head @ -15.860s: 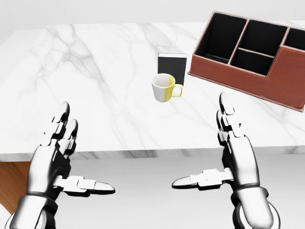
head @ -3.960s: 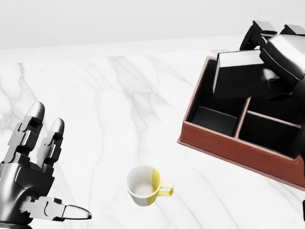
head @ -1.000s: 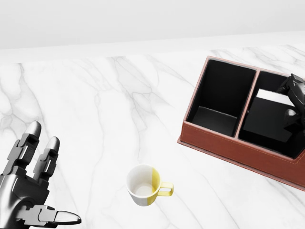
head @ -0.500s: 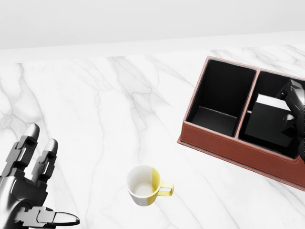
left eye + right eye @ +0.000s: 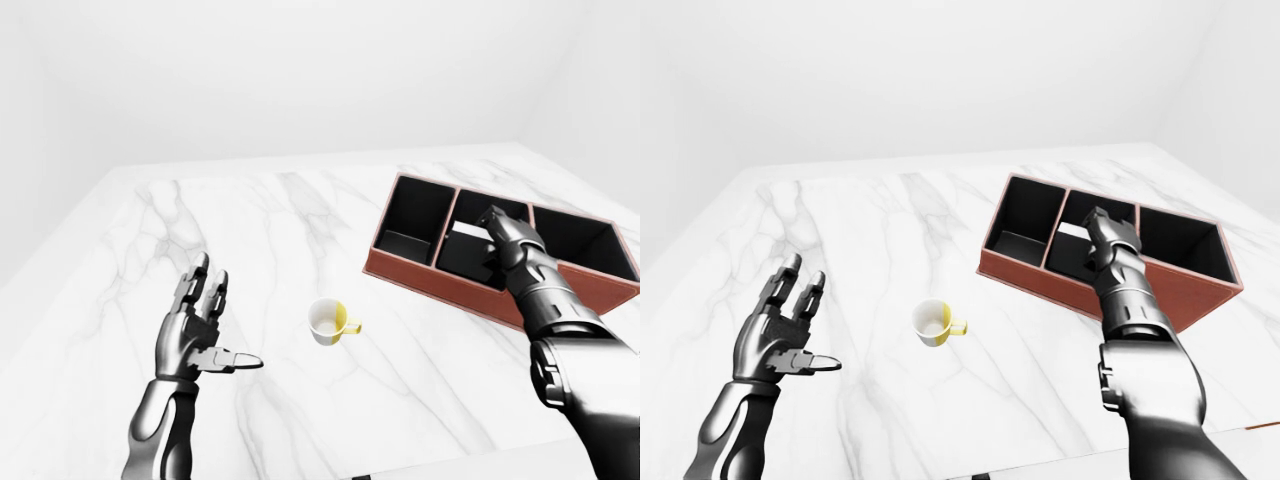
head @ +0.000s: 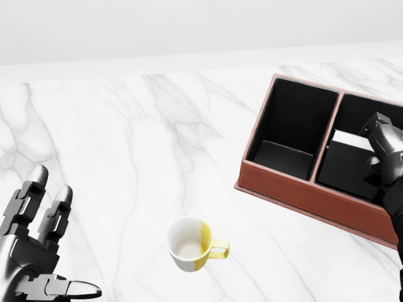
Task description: Pick up the book and place it in the caddy.
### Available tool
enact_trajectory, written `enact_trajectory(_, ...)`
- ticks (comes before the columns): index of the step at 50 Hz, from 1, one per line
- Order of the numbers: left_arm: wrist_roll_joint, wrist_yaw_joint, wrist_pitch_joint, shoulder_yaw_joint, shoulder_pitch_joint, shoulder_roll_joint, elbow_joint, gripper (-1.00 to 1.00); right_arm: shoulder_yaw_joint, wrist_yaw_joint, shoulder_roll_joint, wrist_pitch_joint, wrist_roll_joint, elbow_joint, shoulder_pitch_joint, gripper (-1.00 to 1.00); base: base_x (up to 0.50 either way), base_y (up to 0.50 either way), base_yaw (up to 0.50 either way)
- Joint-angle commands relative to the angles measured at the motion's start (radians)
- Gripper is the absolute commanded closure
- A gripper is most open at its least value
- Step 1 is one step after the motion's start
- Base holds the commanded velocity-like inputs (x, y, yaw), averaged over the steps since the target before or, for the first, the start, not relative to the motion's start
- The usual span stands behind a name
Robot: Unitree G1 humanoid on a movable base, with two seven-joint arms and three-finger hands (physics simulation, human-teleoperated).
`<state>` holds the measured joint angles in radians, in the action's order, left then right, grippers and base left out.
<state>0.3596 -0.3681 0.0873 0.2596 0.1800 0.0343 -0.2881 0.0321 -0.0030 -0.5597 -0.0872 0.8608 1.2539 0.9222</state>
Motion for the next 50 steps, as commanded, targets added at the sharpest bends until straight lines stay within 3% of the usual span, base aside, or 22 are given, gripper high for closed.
enact_trajectory(1, -0.001, -0.003, 0.000, 0.007, 0.000, 0.000, 0.005, -1.00, 0.010, -0.052, 0.013, 0.000, 0.012, 0.003, 0.018, 1.00, 0.00, 0.00, 0.00)
enact_trajectory(27, 0.004, -0.011, 0.000, 0.016, 0.003, 0.000, 0.027, -1.00, 0.004, -0.070, 0.013, 0.000, 0.024, 0.009, 0.008, 1.00, 0.00, 0.00, 0.00)
enact_trajectory(28, 0.005, -0.012, 0.000, 0.016, 0.003, -0.001, 0.027, -1.00, 0.007, -0.071, 0.012, 0.000, 0.021, 0.007, 0.008, 0.33, 0.00, 0.00, 0.00)
enact_trajectory(29, 0.005, -0.012, 0.000, 0.015, 0.004, -0.001, 0.027, -1.00, 0.008, -0.070, 0.011, 0.000, 0.021, 0.006, 0.008, -0.66, 0.00, 0.00, 0.00)
enact_trajectory(30, 0.005, -0.012, 0.000, 0.015, 0.005, -0.001, 0.026, -1.00, 0.007, -0.070, 0.011, 0.000, 0.021, 0.005, 0.007, -1.00, 0.00, 0.00, 0.00)
enact_trajectory(50, 0.000, -0.009, 0.000, 0.000, -0.001, -0.002, 0.027, -1.00, 0.018, 0.005, -0.002, 0.000, 0.030, -0.104, 0.009, -1.00, 0.00, 0.00, 0.00)
